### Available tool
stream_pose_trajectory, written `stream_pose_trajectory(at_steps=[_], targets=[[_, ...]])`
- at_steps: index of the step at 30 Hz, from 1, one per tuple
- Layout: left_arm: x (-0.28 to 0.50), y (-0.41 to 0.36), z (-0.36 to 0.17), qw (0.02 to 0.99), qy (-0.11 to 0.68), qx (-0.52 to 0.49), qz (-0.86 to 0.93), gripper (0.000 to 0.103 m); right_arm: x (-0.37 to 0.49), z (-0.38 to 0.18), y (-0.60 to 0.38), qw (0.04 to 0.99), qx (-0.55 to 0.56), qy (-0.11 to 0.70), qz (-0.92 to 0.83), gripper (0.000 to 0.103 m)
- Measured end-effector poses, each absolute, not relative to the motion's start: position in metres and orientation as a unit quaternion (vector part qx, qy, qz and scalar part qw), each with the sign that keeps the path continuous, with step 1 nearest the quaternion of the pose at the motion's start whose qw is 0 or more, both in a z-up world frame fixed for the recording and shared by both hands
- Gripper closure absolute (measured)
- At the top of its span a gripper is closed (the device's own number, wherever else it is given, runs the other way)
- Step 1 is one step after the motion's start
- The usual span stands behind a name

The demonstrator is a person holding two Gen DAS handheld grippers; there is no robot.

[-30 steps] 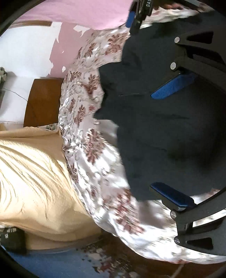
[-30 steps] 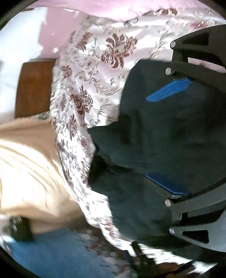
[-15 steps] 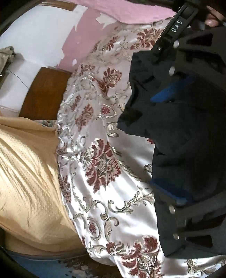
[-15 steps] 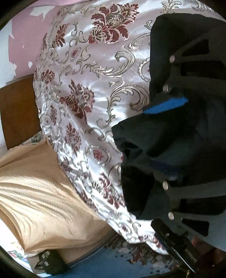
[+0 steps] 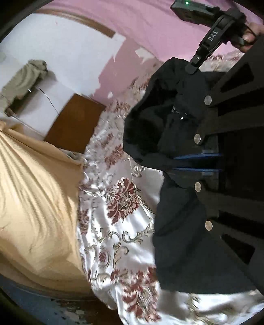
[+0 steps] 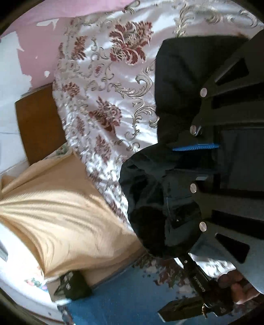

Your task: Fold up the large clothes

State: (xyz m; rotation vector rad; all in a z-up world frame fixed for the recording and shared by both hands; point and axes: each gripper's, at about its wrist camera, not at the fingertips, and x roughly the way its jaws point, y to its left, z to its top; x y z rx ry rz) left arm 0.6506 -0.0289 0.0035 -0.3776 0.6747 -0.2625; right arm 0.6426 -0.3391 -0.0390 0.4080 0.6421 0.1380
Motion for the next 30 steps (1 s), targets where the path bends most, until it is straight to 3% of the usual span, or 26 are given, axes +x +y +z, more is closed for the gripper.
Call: stream_pose_trajectory(at_steps=[6, 13, 25, 30], targets=[[0.563, -0.011, 0.013, 0.92, 0.305, -0.199, -0.145, 0.096, 0.554, -0.023, -0.335, 0.943, 0.152, 0.277, 0.101, 0.092], [0.496, 0.006, -0.014, 0.907, 0.292, -0.256, -0.163, 0.097, 0.468, -0.044, -0.339, 0.947, 0.161, 0.255, 0.11, 0.094], [0.522, 0.01, -0.103, 0.888, 0.353, -0.267, -0.127, 0.099, 0.486, -0.134, -0.347, 0.925, 0.182, 0.321, 0.092, 0.097], [0.525, 0.005, -0.107, 0.893, 0.351, -0.252, -0.124, 0.099, 0.478, -0.125, -0.36, 0.922, 0.199, 0.317, 0.101, 0.096]])
